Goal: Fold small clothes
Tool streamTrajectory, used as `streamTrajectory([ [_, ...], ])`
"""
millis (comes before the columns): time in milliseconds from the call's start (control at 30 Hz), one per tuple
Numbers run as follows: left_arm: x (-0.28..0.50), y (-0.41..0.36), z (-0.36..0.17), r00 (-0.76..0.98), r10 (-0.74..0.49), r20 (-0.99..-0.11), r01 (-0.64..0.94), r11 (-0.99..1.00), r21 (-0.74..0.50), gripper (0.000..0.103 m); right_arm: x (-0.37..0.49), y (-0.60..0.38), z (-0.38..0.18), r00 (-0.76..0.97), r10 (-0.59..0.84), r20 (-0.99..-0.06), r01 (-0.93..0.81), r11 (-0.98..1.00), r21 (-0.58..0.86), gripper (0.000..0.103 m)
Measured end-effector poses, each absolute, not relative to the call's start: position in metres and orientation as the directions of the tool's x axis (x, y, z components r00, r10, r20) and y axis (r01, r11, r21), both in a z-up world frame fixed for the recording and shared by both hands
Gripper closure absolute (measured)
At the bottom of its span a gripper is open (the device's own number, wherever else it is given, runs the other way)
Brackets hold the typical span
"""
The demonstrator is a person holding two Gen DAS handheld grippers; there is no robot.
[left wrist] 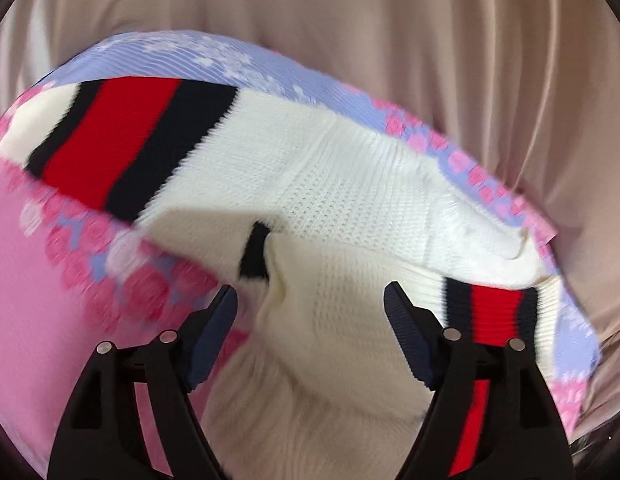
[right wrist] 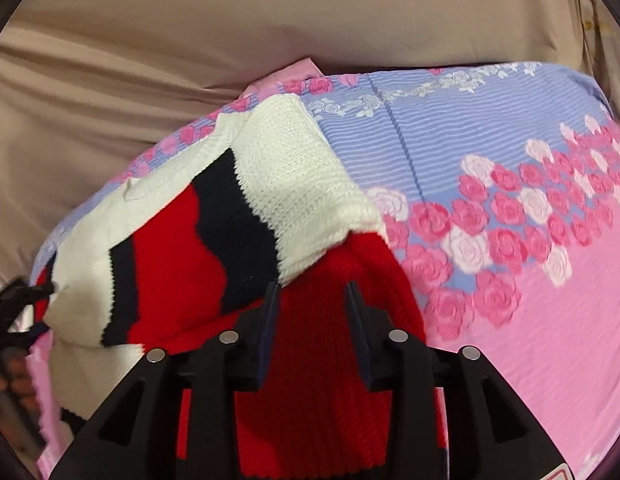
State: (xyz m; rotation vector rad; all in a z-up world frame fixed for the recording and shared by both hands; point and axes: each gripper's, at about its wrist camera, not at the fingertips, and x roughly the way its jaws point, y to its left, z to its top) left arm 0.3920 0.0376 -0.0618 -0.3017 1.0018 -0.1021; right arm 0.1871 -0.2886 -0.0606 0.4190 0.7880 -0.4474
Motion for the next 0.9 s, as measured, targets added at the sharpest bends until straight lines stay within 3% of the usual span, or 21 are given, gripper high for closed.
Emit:
streamTrajectory([
  [33, 0.397, 0.037, -0.070, 0.517, -0.215, -0.828, -0.057, 0.957, -0.284, 0.044, 0.185, -0.287, -0.059, 0.625, -0.219, -0.749, 0.530, 0.823, 0.202, 0.064],
  [100, 0.396, 0.045, -0.072, 0.529, -0.205, -0.823, -0.080, 0.954, -0.289, 0.082, 0.185, -0.283, -0.060, 0.631, -0.218, -0.745, 0.527, 0.825, 0.205, 0.063],
  [200, 0.394, 0.048, -0.063, 0.561, -0.234, -0.794, -0.032, 0.952, -0.303, 0.091, 0.185, -0.277, -0.061, 0.630, -0.215, -0.746, 0.515, 0.835, 0.193, 0.062],
  [400, 0.391, 0.054, -0.038, 0.590, -0.244, -0.770, 0.014, 0.956, -0.292, 0.090, 0.188, -0.274, -0.073, 0.628, -0.170, -0.759, 0.505, 0.832, 0.231, 0.060],
  [567, 0.395, 0.045, -0.059, 0.513, -0.112, -0.851, 0.033, 0.993, -0.111, 0.080, 0.207, -0.274, -0.081, 0.605, -0.181, -0.775, 0.500, 0.844, 0.193, 0.059],
  [733, 0.390, 0.057, -0.042, 0.583, -0.159, -0.797, 0.015, 0.983, -0.186, 0.074, 0.214, -0.271, -0.073, 0.628, -0.193, -0.754, 0.481, 0.858, 0.181, 0.057],
  [900, 0.422, 0.046, -0.071, 0.463, -0.215, -0.860, 0.062, 0.976, -0.210, 0.073, 0.210, -0.264, -0.080, 0.624, -0.175, -0.762, 0.484, 0.852, 0.200, 0.057],
])
